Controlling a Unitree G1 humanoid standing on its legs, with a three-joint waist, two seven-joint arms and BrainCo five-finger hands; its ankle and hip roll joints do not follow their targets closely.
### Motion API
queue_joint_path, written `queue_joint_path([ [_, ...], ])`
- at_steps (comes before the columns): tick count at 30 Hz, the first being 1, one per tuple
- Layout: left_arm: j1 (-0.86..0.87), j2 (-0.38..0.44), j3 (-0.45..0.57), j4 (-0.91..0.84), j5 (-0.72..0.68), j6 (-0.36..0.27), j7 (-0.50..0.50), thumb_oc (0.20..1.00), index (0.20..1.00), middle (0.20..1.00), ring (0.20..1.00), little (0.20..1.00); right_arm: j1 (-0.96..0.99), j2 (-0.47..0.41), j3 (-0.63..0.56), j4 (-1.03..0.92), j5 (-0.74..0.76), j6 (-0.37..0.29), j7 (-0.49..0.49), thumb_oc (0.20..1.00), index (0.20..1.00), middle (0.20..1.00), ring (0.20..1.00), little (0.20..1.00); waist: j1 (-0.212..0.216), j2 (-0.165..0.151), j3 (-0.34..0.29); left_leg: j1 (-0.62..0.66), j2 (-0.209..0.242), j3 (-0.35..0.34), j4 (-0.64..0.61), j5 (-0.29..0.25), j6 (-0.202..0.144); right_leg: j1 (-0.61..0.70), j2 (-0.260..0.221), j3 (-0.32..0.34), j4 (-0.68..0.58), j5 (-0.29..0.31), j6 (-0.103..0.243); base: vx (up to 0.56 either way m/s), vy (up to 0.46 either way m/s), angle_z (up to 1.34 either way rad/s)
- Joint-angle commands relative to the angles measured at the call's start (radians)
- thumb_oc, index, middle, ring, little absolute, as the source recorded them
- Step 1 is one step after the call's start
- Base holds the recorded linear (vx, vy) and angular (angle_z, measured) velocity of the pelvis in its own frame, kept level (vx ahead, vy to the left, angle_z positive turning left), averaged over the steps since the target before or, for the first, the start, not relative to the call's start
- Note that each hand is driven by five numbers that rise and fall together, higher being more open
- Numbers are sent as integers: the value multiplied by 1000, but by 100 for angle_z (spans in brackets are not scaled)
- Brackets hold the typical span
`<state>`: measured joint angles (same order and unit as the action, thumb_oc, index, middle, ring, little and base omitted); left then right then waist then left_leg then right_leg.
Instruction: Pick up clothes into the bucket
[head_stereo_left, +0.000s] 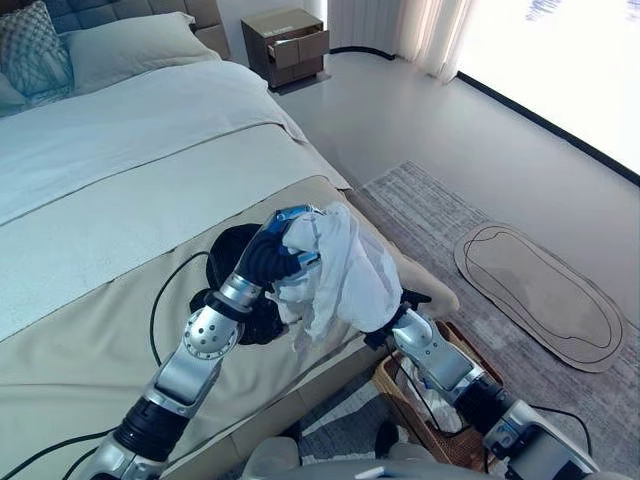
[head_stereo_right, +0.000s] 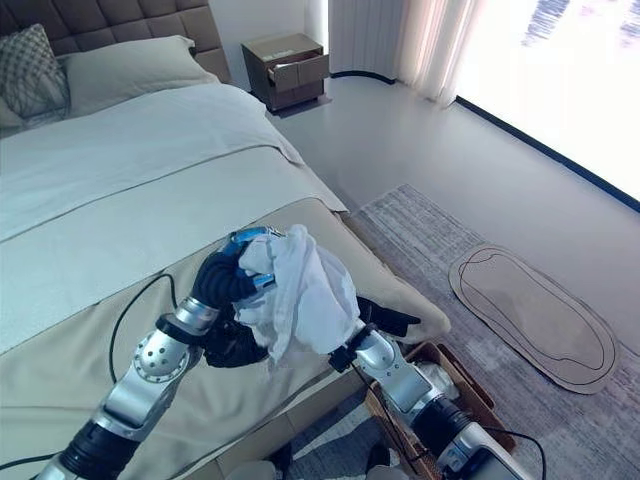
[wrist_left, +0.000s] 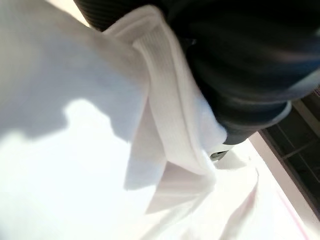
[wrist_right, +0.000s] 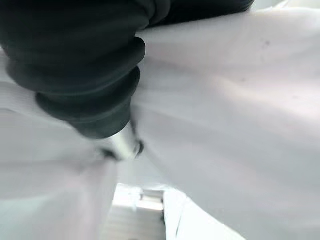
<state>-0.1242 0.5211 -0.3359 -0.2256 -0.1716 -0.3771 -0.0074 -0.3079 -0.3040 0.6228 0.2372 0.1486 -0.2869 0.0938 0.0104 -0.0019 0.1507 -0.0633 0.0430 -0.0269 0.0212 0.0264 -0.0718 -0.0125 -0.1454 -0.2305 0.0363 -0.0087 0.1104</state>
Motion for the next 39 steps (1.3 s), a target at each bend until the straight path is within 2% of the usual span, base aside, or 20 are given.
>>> queue_joint_path([
  [1, -11, -11, 20, -103, -42, -51, 10, 200, 200, 200, 200, 200, -7, 62, 17, -45, 44, -30, 0, 200, 200, 200, 200, 200, -12, -45, -39, 7, 37, 15, 23, -54, 0, -30, -89, 20, -25, 93, 70, 0, 0, 0],
  [7, 22, -4, 73, -107, -31, -59, 26, 200, 200, 200, 200, 200, 75, 34, -45, 44, -13, -33, -39, 200, 200, 200, 200, 200, -16, -45, -41, 7, 34, 15, 28, -57, 1, -29, -90, 21, -25, 94, 70, 0, 0, 0],
  [13, 70, -16, 126, -58, 3, -66, 58, 200, 200, 200, 200, 200, 181, 13, -182, 89, 43, -39, -76, 200, 200, 200, 200, 200, -25, -47, -41, 7, 34, 17, 29, -58, 1, -30, -92, 20, -23, 95, 71, 1, 0, -1],
  [14, 81, -19, 129, -23, 41, -70, 84, 429, 429, 429, 429, 429, 200, 15, -210, 88, 71, -44, -84, 200, 200, 200, 200, 200, -27, -48, -40, 6, 34, 18, 30, -58, 2, -32, -93, 22, -22, 95, 71, 4, 3, -6],
  [15, 88, -26, 118, 64, 98, -66, 115, 1000, 1000, 1000, 1000, 1000, 225, 12, -253, 81, 132, -51, -78, 200, 200, 200, 200, 200, -34, -51, -38, 7, 34, 21, 30, -58, 2, -33, -93, 23, -21, 96, 73, 4, 3, -7],
  [16, 86, -27, 115, 68, 99, -68, 117, 1000, 1000, 1000, 1000, 1000, 226, 11, -254, 79, 133, -50, -77, 200, 200, 200, 200, 200, -32, -50, -38, 7, 34, 21, 30, -58, 2, -33, -93, 23, -21, 95, 73, 10, 2, -4],
  [17, 96, -41, 103, 170, 141, -48, 132, 1000, 1000, 1000, 1000, 1000, 260, 2, -309, 48, 195, -57, -75, 200, 200, 200, 200, 200, -41, -53, -37, 7, 33, 23, 31, -58, 2, -34, -93, 26, -19, 94, 73, 14, -7, -3],
  [21, 115, -74, 97, 291, 122, -47, 130, 1000, 1000, 1000, 1000, 1000, 304, 8, -400, 24, 282, -76, -82, 200, 200, 200, 200, 200, -51, -58, -37, 5, 32, 27, 37, -62, 5, -40, -94, 32, -11, 92, 74, 0, 0, 0],
  [26, 133, -91, 108, 363, 133, -35, 131, 1000, 1000, 1000, 1000, 1000, 342, 20, -483, 26, 344, -90, -89, 200, 200, 200, 200, 200, -58, -58, -33, -2, 30, 29, 47, -67, 6, -45, -95, 35, -3, 88, 75, 3, -1, -4],
  [29, 132, -91, 129, 413, 145, -31, 146, 1000, 1000, 1000, 1000, 1000, 349, 34, -552, 31, 402, -108, -108, 200, 200, 200, 200, 200, -69, -55, -14, -19, 23, 29, 77, -78, 10, -70, -104, 52, 45, 70, 74, -34, 15, -7],
  [32, 110, -81, 143, 432, 156, -35, 161, 1000, 1000, 1000, 1000, 1000, 323, 24, -590, 35, 414, -119, -123, 200, 200, 200, 200, 200, -79, -51, 39, -72, 10, 30, 148, -99, 17, -126, -118, 75, 116, 54, 71, -117, 29, -6],
  [33, 108, -81, 143, 433, 156, -35, 162, 1000, 1000, 1000, 1000, 1000, 321, 24, -590, 36, 415, -119, -123, 200, 200, 200, 200, 200, -78, -51, 39, -76, 10, 30, 152, -101, 17, -130, -118, 76, 119, 53, 71, -210, 28, 0],
  [35, 80, -75, 160, 437, 153, -39, 196, 1000, 1000, 1000, 1000, 1000, 270, 7, -630, 50, 420, -138, -164, 200, 200, 200, 200, 200, -84, -45, 114, -169, 6, 30, 265, -122, 20, -215, -136, 88, 202, 40, 65, -260, 33, -6],
  [39, 48, -80, 183, 452, 159, -46, 251, 1000, 1000, 1000, 1000, 1000, 204, 0, -668, 84, 414, -163, -223, 200, 200, 200, 200, 200, -89, -39, 149, -264, 4, 32, 367, -150, 23, -308, -138, 116, 291, 16, 57, -137, 11, -4],
])
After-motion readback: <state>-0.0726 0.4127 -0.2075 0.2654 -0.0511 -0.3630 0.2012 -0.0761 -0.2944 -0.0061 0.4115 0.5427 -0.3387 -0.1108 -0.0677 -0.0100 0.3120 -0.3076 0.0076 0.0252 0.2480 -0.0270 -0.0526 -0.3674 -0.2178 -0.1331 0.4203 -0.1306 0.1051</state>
